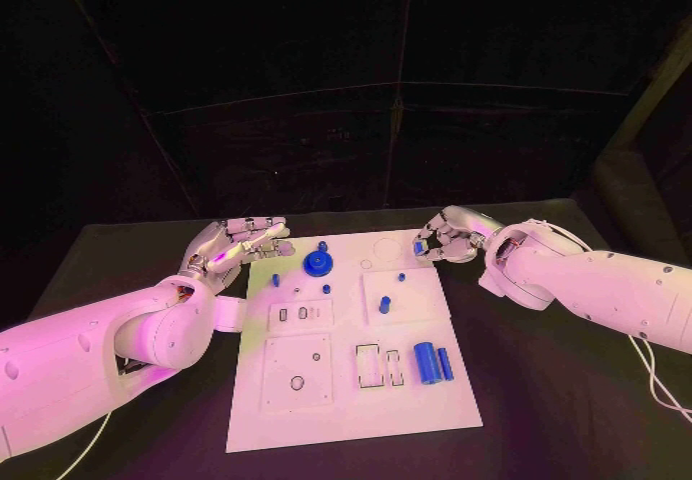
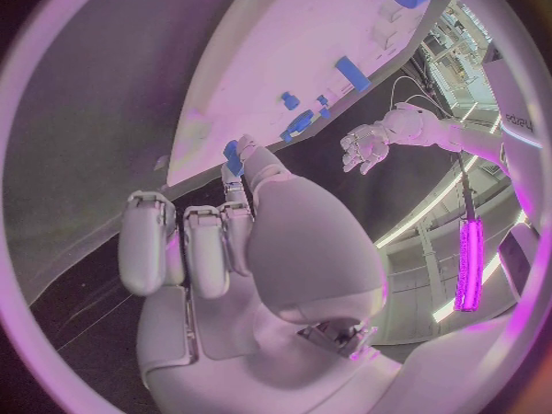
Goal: Assemble the parts on the task board
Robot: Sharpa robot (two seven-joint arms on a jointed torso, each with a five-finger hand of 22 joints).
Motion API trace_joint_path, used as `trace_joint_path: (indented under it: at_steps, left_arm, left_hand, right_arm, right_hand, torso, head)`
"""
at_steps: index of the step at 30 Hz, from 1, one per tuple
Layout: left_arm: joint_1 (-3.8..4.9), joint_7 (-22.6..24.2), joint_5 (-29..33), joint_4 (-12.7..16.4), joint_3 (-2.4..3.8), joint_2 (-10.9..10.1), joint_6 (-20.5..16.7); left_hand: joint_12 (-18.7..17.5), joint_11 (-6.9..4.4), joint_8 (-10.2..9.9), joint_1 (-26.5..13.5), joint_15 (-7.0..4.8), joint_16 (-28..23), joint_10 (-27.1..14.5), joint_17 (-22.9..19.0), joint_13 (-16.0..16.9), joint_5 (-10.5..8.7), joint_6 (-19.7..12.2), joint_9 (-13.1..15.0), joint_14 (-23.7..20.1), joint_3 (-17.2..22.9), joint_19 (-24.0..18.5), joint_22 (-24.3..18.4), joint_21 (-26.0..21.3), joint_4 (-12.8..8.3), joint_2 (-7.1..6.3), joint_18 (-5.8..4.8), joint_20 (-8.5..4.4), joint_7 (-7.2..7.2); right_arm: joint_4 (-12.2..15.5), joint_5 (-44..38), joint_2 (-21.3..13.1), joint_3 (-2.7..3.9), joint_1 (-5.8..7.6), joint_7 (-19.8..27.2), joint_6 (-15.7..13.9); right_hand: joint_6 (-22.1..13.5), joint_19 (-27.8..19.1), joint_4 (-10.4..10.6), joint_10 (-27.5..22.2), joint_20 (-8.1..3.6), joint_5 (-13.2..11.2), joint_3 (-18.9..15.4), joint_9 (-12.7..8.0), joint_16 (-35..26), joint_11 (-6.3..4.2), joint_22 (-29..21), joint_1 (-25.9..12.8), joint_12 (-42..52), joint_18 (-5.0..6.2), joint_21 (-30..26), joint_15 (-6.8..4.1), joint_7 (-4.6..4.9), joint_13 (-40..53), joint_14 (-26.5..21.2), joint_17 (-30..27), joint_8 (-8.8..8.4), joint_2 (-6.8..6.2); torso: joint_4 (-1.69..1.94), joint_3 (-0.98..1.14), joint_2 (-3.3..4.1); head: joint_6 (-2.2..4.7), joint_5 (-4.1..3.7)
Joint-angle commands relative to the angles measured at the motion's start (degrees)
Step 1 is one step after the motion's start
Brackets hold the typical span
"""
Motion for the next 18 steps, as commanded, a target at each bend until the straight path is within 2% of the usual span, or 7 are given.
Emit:
trace_joint_path:
  at_steps: [1,4,6,12,16,18]
  left_arm:
    - [0.09,0.5,-0.3,0.0,0.05,0.1,0.6]
    - [0.10,0.4,-0.3,-0.3,0.05,0.2,0.6]
    - [0.11,0.4,-0.3,-0.5,0.05,0.3,0.6]
    - [0.18,0.3,-0.1,-1.1,0.05,0.4,0.7]
    - [0.40,0.2,0.0,-1.4,0.05,0.4,0.7]
    - [0.51,0.2,0.1,-1.7,0.05,0.5,0.5]
  left_hand:
    - [-0.2,0.03,-0.4,-0.1,0.02,-0.2,0.2,0.1,-0.1,0.00,0.3,-0.1,0.4,-0.1,0.5,-0.1,-0.2,-0.4,0.66,0.77,0.01,0.17]
    - [-0.2,0.02,-0.4,-0.1,0.02,-0.2,0.2,0.1,-0.1,0.00,0.3,-0.1,0.4,-0.1,0.5,-0.1,-0.2,-0.4,0.66,0.77,0.01,0.17]
    - [-0.2,0.02,-0.4,-0.1,0.02,-0.2,0.2,0.1,-0.1,0.00,0.3,-0.1,0.4,-0.1,0.5,-0.1,-0.2,-0.4,0.66,0.77,0.01,0.17]
    - [-0.2,0.02,-0.4,-0.1,0.02,-0.2,0.2,0.1,-0.1,0.00,0.3,-0.1,0.4,-0.1,0.5,-0.1,-0.2,-0.4,0.67,0.77,0.01,0.17]
    - [-0.2,0.02,-0.4,-0.1,0.02,-0.2,0.3,0.1,-0.1,0.00,0.3,-0.1,0.4,-0.1,0.5,-0.1,-0.2,-0.4,0.67,0.76,0.01,0.17]
    - [-0.2,0.03,-0.4,-0.3,0.02,-0.3,0.3,0.1,-0.1,-0.01,0.3,0.0,0.5,-0.1,0.5,-0.1,-0.2,-0.3,0.65,0.76,0.01,0.18]
  right_arm:
    - [2.3,0.1,-0.1,0.06,0.17,-1.3,-3.7]
    - [5.1,-0.7,0.4,0.08,0.27,-3.8,-3.8]
    - [6.5,-1.6,1.1,0.08,0.33,-5.8,-3.5]
    - [9.5,-3.9,4.3,0.08,0.40,-10.6,-2.1]
    - [10.5,-5.3,6.7,0.07,0.40,-12.9,-1.0]
    - [10.3,-6.3,8.3,0.06,0.40,-13.6,-0.3]
  right_hand:
    - [1.2,0.4,0.0,0.6,-0.07,0.6,0.5,0.1,0.2,-0.33,0.1,-0.4,0.1,-0.62,0.3,-0.38,-0.72,5.8,4.4,7.7,-0.11,0.53]
    - [1.1,0.4,-0.1,0.6,-0.09,0.8,0.7,0.0,0.2,-0.32,0.1,-0.6,0.1,-0.63,0.3,-0.38,-0.69,5.8,4.4,7.7,-0.25,0.37]
    - [1.1,0.4,-0.2,0.4,-0.10,0.9,0.9,0.0,0.1,-0.31,0.0,-0.8,0.0,-0.62,0.3,-0.37,-0.67,5.7,4.3,7.5,-0.38,0.13]
    - [1.0,0.1,-0.2,0.2,-0.09,0.9,1.3,0.0,-0.1,-0.28,-0.4,-1.2,-0.4,-0.53,0.1,-0.36,-0.63,5.2,4.2,7.0,-0.53,-0.07]
    - [1.0,0.0,-0.2,0.0,-0.09,1.0,1.5,0.0,-0.2,-0.26,-0.6,-1.4,-0.5,-0.50,0.1,-0.34,-0.60,5.1,4.2,6.8,-0.65,-0.25]
    - [1.0,-0.1,-0.2,0.0,-0.08,1.0,1.6,0.0,-0.2,-0.25,-0.7,-1.5,-0.6,-0.47,0.0,-0.34,-0.59,5.0,4.2,6.7,-0.71,-0.34]
  torso:
    - [-0.01,-0.12,-0.24]
    - [-0.06,-0.29,-0.62]
    - [-0.03,-0.39,-0.86]
    - [0.07,-0.62,-1.29]
    - [0.20,-0.70,-1.42]
    - [0.04,-0.72,-1.52]
  head:
    - [-0.04,0.17]
    - [-0.04,0.39]
    - [-0.25,0.84]
    - [-0.90,1.91]
    - [-1.12,2.85]
    - [-1.22,3.29]
